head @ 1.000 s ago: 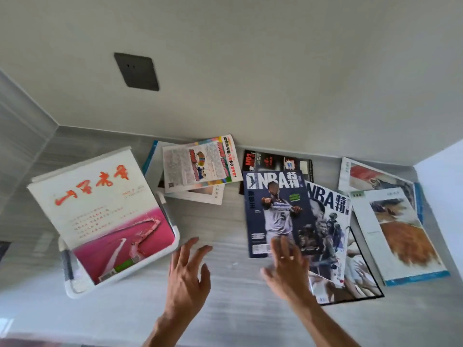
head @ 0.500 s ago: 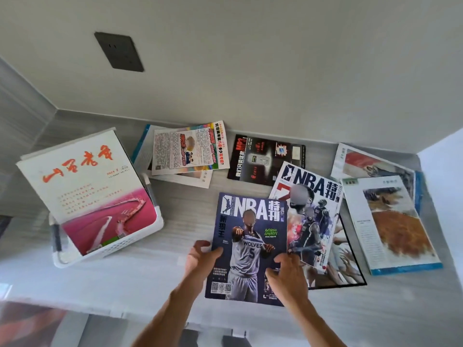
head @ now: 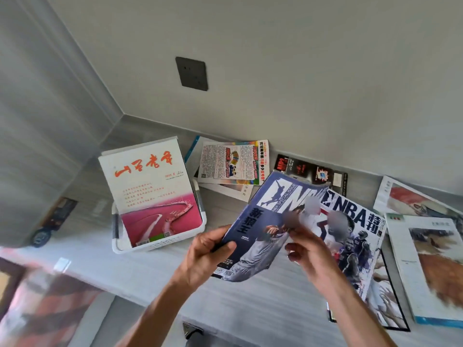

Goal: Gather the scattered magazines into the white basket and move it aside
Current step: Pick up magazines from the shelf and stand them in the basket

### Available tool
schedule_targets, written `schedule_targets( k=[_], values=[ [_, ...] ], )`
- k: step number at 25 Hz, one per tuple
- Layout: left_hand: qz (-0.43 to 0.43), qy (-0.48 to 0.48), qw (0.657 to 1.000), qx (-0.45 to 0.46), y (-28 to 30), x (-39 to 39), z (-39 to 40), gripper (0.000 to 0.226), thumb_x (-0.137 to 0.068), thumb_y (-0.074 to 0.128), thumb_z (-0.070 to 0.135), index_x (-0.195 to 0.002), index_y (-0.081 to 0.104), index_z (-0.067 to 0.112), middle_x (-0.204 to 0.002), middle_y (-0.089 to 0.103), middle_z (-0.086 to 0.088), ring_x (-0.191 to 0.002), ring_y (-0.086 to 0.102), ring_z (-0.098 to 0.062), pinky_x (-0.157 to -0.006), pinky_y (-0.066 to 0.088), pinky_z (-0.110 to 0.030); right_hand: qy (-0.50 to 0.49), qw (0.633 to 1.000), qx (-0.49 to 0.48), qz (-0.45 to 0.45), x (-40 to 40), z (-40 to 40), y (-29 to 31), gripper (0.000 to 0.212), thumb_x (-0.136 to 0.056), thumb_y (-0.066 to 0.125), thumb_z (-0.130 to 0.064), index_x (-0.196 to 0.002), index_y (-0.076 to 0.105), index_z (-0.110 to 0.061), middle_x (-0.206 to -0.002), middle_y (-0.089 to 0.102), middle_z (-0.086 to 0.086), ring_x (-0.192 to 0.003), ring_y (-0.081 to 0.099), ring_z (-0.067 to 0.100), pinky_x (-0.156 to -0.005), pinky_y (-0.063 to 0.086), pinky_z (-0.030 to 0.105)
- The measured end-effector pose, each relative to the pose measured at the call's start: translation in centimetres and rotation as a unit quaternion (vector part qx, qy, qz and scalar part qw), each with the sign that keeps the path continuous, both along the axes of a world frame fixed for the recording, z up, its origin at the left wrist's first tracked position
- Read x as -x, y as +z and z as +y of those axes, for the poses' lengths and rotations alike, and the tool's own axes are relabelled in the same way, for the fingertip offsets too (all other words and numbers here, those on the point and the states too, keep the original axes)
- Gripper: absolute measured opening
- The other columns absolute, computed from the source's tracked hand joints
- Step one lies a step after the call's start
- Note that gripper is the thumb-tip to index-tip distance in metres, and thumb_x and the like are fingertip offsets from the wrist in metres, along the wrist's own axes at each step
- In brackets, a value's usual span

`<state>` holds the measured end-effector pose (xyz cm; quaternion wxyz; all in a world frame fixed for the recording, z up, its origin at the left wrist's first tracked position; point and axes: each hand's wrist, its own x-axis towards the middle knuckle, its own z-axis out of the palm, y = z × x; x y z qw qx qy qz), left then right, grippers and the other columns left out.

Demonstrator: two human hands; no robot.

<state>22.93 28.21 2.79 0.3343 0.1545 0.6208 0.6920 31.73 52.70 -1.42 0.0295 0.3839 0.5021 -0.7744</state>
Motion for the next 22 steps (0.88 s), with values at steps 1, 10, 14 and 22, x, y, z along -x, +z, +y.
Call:
schedule_targets(
  k=[1,10,14,22],
  values=[
    [0.017,0.039,0.999,-0.006,1.2,1.1,-1.4,0.033,-0.085,0.061,0.004,-0.117,0.068,0.009,-0.109,0.073,-0.009,-0.098,0.067,-0.024,-0.086,0.054,-0.035,0.017,0.999,0.001,0.035,1.9,-0.6,1.5,0.019,-0.071,0.071,-0.012,-0.084,0.074,-0.025,-0.08,0.072,0.005,-0.059,0.064,0.012,-0.045,0.045,0.022],
    [0.137,0.382,0.854,0.327,3.4,12.1,-16.4,0.048,-0.077,0.069,0.006,-0.069,0.068,0.053,-0.062,0.071,0.016,-0.06,0.067,-0.002,-0.055,0.047,-0.018,0.139,0.952,-0.222,0.155,18.4,-15.4,7.3,0.015,-0.092,0.063,-0.01,-0.085,0.069,-0.022,-0.082,0.074,0.005,-0.055,0.07,0.019,-0.042,0.052,0.023],
    [0.124,0.357,0.85,0.368,0.4,13.9,-20.2,0.034,-0.073,0.062,-0.007,-0.076,0.072,0.025,-0.075,0.074,0.0,-0.07,0.07,-0.019,-0.064,0.059,-0.034,0.155,0.957,-0.228,0.086,21.2,-20.6,3.7,0.02,-0.096,0.055,-0.008,-0.096,0.066,-0.026,-0.093,0.071,0.001,-0.063,0.07,0.017,-0.061,0.059,0.033],
    [0.183,0.321,0.837,0.404,-4.6,16.2,-22.9,0.021,-0.072,0.067,-0.003,-0.082,0.065,0.015,-0.073,0.068,0.002,-0.064,0.066,-0.023,-0.059,0.053,-0.032,0.22,0.925,-0.307,0.039,22.8,-21.5,-0.1,0.035,-0.097,0.051,-0.003,-0.082,0.062,-0.033,-0.085,0.071,-0.008,-0.056,0.069,0.003,-0.048,0.049,0.014]
  ],
)
